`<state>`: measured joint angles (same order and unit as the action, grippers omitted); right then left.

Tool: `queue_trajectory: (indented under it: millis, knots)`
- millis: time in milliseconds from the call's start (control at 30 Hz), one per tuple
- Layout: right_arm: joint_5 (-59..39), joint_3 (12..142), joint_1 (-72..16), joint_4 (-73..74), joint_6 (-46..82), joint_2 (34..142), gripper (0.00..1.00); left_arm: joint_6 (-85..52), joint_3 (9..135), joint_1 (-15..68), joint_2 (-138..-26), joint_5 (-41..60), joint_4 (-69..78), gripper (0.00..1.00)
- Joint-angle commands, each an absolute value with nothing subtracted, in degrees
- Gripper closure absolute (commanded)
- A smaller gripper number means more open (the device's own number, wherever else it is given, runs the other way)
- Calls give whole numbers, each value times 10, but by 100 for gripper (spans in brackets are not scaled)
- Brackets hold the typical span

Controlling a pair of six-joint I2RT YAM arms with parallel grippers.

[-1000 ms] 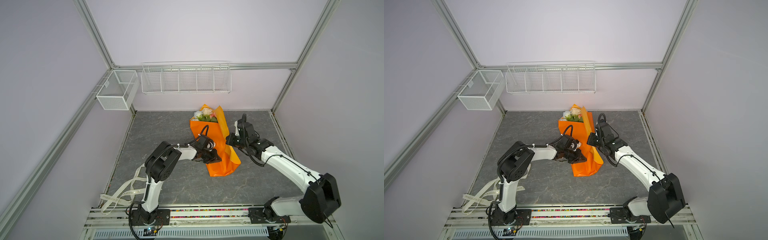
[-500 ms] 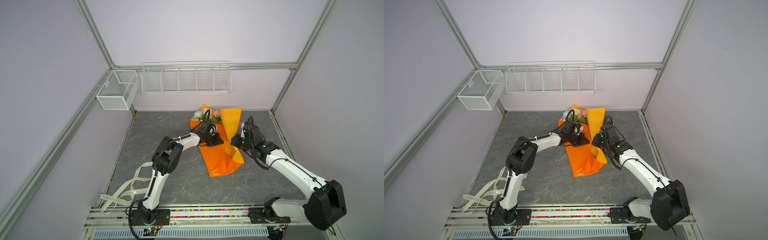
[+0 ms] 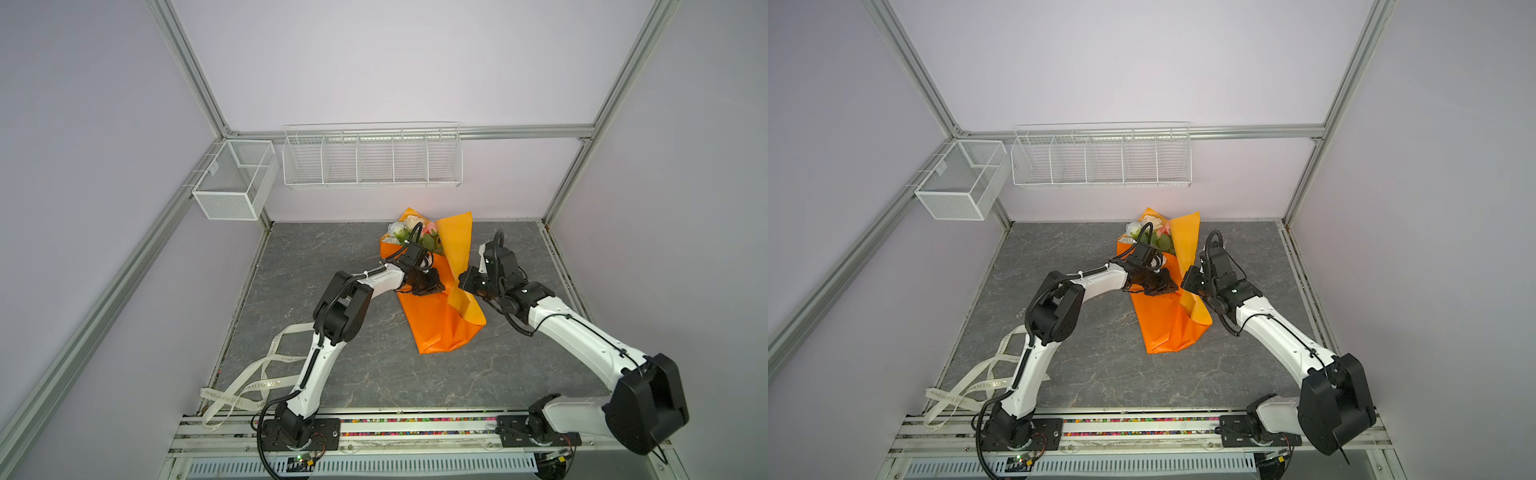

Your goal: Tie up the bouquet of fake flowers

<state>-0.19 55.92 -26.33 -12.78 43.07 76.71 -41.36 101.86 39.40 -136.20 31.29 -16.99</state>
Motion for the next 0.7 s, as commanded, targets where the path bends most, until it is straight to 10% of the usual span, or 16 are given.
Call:
queue_trajectory:
  millis: [0,667]
  knots:
    - [-42,573,-267,-102,435,799,93,-410,1038,389,-1381,291,-196,73]
    - [-87,560,-282,-39,468,875,94,-538,1032,334,-1346,328,-60,66]
